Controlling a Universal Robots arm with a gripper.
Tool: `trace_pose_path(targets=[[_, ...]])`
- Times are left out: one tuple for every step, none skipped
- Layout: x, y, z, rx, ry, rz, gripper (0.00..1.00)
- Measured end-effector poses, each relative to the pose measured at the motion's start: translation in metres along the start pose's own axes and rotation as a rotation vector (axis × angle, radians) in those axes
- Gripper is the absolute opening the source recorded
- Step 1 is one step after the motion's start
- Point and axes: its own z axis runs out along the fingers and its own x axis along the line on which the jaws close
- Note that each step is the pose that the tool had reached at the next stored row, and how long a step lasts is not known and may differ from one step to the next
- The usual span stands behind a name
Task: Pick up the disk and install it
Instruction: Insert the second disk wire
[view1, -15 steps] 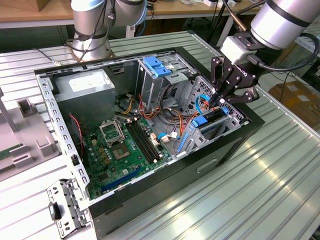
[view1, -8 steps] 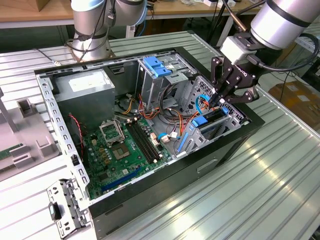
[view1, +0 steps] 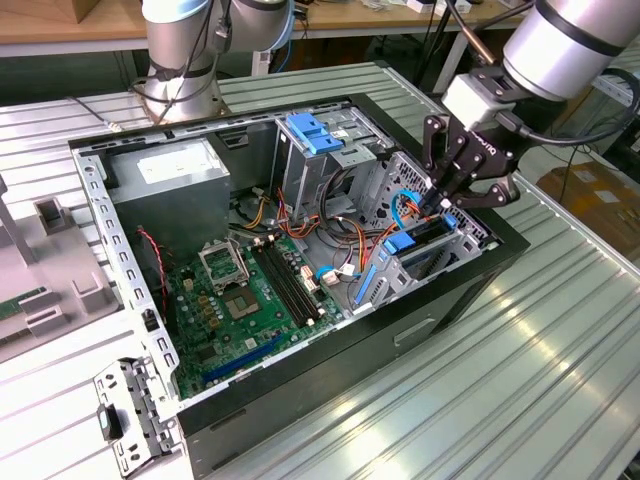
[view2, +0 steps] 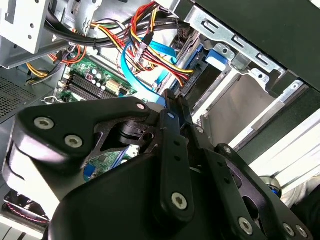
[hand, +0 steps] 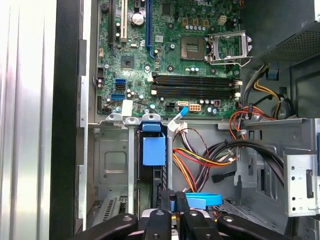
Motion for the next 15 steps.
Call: trace_pose_path(targets=[[0.0002,0.0,0.0,0.0,0.0,0.0,0.16],[0.0005,0.0,0.0,0.0,-0.0001,0.0,0.16],[0.0008,0.0,-0.0001,0.0,0.0,0.0,0.16],[0.001,0.0,-0.0001,0.0,-0.0002,0.0,0.16],[0.0014,0.0,-0.0001,0.0,0.0,0.0,0.16],[0.0016,0.0,-0.0001,0.0,-0.0001,0.0,0.16],[0.0016,0.0,-0.0001,0.0,0.0,0.0,0.16],[0.0017,0.0,-0.0001,0.0,-0.0001,0.0,0.16],[0.0018,0.0,-0.0001,0.0,-0.0001,0.0,0.16],[0.0019,0.0,-0.0001,0.0,-0.0002,0.0,0.16],[0.0019,0.0,-0.0001,0.0,-0.0001,0.0,0.16],[0.0019,0.0,-0.0001,0.0,-0.0001,0.0,0.16],[0.002,0.0,-0.0001,0.0,0.0,0.0,0.16],[0.002,0.0,-0.0001,0.0,0.0,0.0,0.16],[0.002,0.0,-0.0001,0.0,0.0,0.0,0.16]])
